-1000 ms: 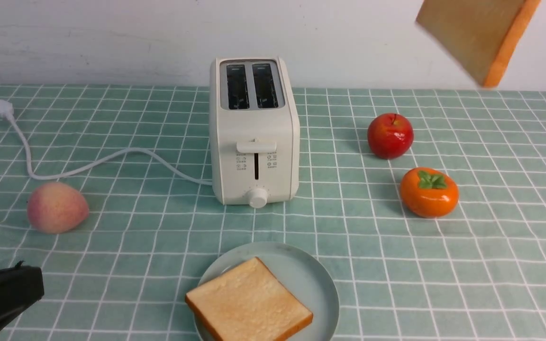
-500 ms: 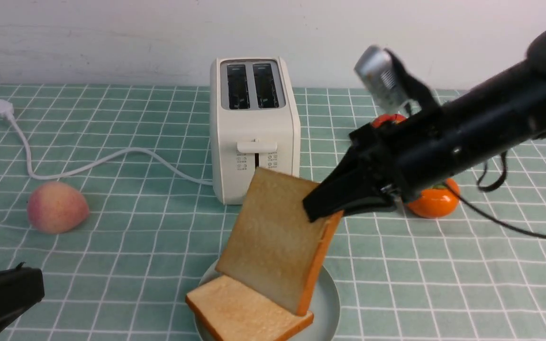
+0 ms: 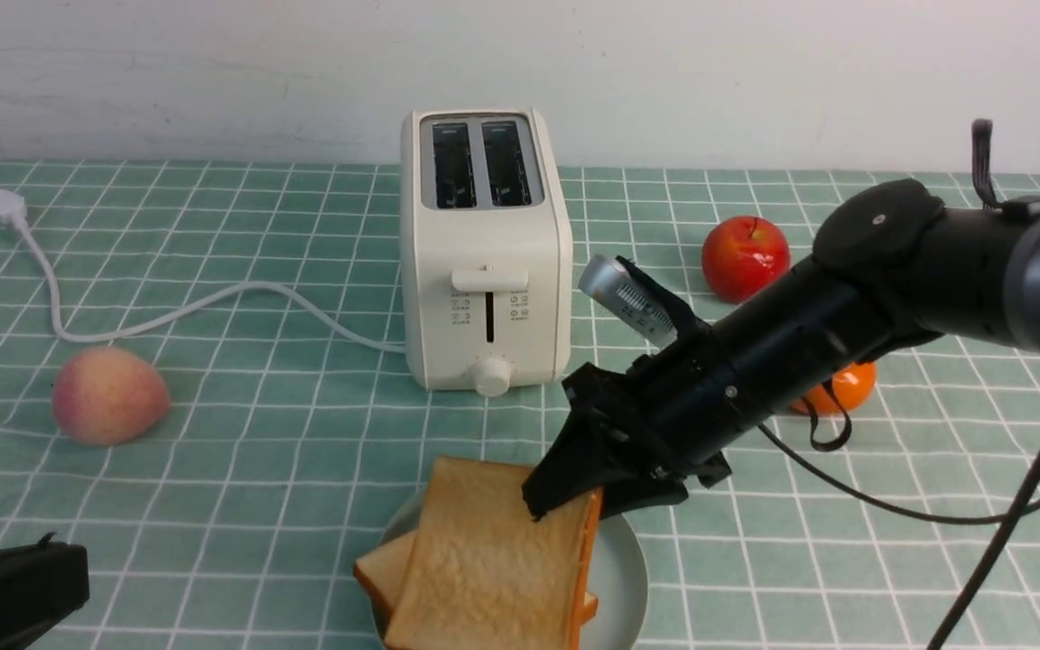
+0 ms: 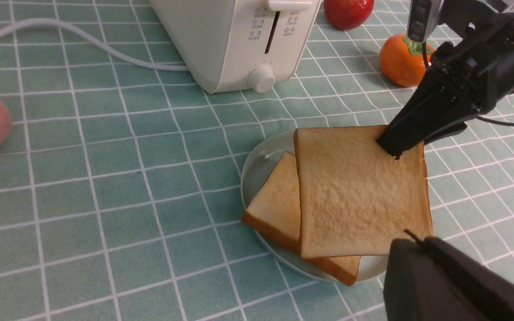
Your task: Take toasted bread from bread machine on blue coffee table place on plate.
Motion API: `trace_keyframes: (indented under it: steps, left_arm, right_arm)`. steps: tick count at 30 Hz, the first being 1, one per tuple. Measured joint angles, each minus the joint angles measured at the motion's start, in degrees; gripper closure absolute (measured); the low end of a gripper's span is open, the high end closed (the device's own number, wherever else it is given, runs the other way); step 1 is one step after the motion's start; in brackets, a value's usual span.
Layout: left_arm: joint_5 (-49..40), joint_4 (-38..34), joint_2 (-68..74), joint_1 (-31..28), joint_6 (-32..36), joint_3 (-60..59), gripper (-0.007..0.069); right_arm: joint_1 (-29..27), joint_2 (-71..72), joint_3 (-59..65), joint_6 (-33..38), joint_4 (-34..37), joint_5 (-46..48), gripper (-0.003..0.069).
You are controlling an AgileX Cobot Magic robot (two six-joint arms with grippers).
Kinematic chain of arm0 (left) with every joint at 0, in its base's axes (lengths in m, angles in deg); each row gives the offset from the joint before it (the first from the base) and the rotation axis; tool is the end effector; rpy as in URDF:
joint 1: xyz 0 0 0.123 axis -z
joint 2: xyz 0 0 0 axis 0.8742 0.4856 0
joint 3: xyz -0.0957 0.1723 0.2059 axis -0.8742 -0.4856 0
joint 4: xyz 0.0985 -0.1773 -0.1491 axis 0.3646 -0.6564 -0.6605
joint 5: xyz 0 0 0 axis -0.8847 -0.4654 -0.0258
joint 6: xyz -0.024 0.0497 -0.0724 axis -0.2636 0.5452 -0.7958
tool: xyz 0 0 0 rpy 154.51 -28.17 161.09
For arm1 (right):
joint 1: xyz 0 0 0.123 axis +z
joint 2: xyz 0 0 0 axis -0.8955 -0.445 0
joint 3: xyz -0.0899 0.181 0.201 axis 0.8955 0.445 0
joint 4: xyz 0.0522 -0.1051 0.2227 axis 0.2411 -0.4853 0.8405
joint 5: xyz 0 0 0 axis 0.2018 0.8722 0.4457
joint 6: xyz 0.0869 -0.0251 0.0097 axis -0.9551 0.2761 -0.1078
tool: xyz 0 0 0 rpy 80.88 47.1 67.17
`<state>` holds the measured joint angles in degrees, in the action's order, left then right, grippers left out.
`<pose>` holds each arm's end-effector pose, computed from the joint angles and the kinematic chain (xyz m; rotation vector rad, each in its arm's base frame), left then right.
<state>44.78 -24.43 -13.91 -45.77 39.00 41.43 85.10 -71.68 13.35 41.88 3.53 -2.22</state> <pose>0.0684 -0.0422 0.3204 0.1751 2.0315 -0.5846 0.3280 0.2024 0.2234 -0.4190 2.7531 1.3302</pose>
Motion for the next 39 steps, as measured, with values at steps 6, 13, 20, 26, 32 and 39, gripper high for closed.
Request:
trace_keyframes:
  steps: [6,13,20,26,32,39]
  left_arm:
    - [-0.1,0.0,0.0,0.0,0.0,0.0,0.0638]
    - [-0.6,0.2,0.0,0.0,1.1,0.0,0.0638]
    - [-0.6,0.3,0.0,0.0,1.3,0.0,0.0638]
    - [0.3,0.3,0.0,0.0,1.3,0.0,0.0638]
    - [5.0,0.3,0.0,0.0,1.3,0.0,0.0638]
    - [9.7,-0.4,0.0,0.0,1.3,0.0,0.0638]
  right_arm:
    - [-2.7,0.4,-2.0,-0.3,-5.3,2.9,0.0167]
    - [-11.2,8.7,-14.8,-15.0,-22.6,8.1,0.0351]
    - [-13.3,29.4,-18.8,-24.4,-40.5,9.6,0.067]
    - [-13.3,54.1,-10.1,-31.3,-52.6,-0.7,0.0665]
    - [-13.3,90.3,18.7,-35.2,-63.0,-27.5,0.0661]
    - [-13.3,106.9,37.4,-41.6,-71.9,-35.7,0.0659]
